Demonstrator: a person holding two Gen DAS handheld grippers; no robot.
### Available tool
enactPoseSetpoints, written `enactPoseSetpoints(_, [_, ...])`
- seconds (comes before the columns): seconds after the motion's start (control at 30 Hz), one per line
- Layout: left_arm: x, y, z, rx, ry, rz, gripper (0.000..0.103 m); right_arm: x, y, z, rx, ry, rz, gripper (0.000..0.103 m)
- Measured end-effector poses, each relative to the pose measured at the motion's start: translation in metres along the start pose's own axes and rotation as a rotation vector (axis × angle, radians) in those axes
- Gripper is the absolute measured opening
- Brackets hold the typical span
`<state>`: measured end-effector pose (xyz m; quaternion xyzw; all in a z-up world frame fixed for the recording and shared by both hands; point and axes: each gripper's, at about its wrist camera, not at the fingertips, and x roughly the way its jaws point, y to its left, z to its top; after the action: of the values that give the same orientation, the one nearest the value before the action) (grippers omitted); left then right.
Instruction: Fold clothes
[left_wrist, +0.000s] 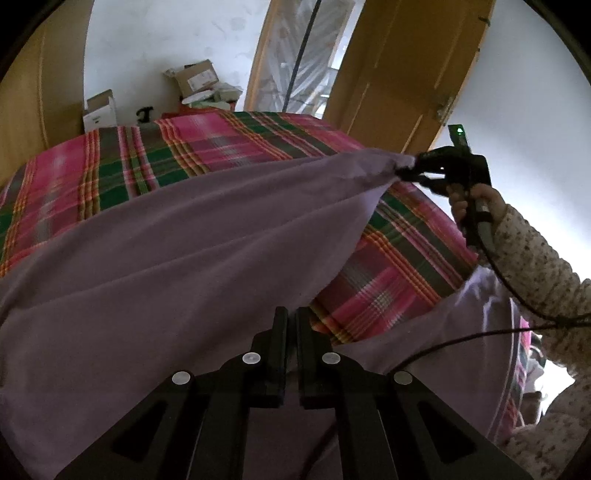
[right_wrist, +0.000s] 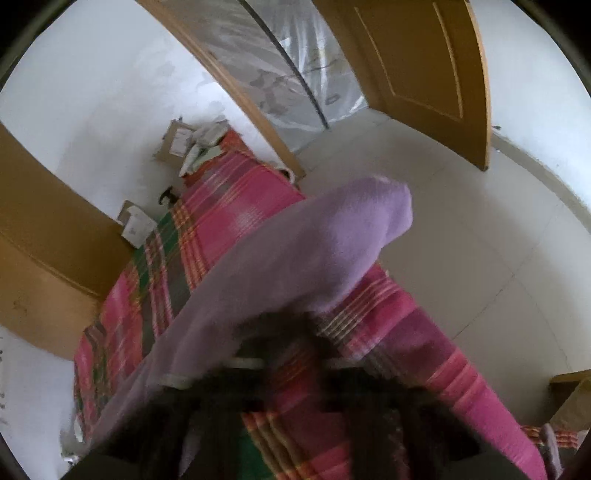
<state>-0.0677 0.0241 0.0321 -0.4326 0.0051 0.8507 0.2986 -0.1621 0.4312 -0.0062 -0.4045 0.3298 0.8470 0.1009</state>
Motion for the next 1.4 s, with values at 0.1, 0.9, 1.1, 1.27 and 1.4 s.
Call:
enactPoseSetpoints(0.1, [-0.001, 0.002, -0.001, 0.0, 0.001, -0.004, 0.004, -0.017, 0.003, 0.005, -0.032, -0.044, 0.0, 0.002])
enactPoseSetpoints(0.9, [-0.015, -0.012, 0.008, 0.107, 0.028, -0.133, 0.004, -0.044, -0.018, -0.004, -0.097, -0.106, -0.208, 0.006])
enactPoseSetpoints(1.1, [-0.005, -0.017, 0.031, 0.106, -0.01, -0.119, 0.01, -0.043, -0.042, 0.011, 0.018, -0.117, -0.119, 0.035])
enactPoseSetpoints(1.27, [0.037, -0.031, 0.033, 0.167, 0.079, -0.052, 0.019, -0.035, -0.063, 0.027, 0.102, -0.104, -0.037, 0.04])
enactPoseSetpoints(1.4, [0.062, -0.049, 0.027, 0.279, 0.121, 0.031, 0.021, -0.014, -0.077, 0.036, 0.172, -0.035, -0.02, 0.045])
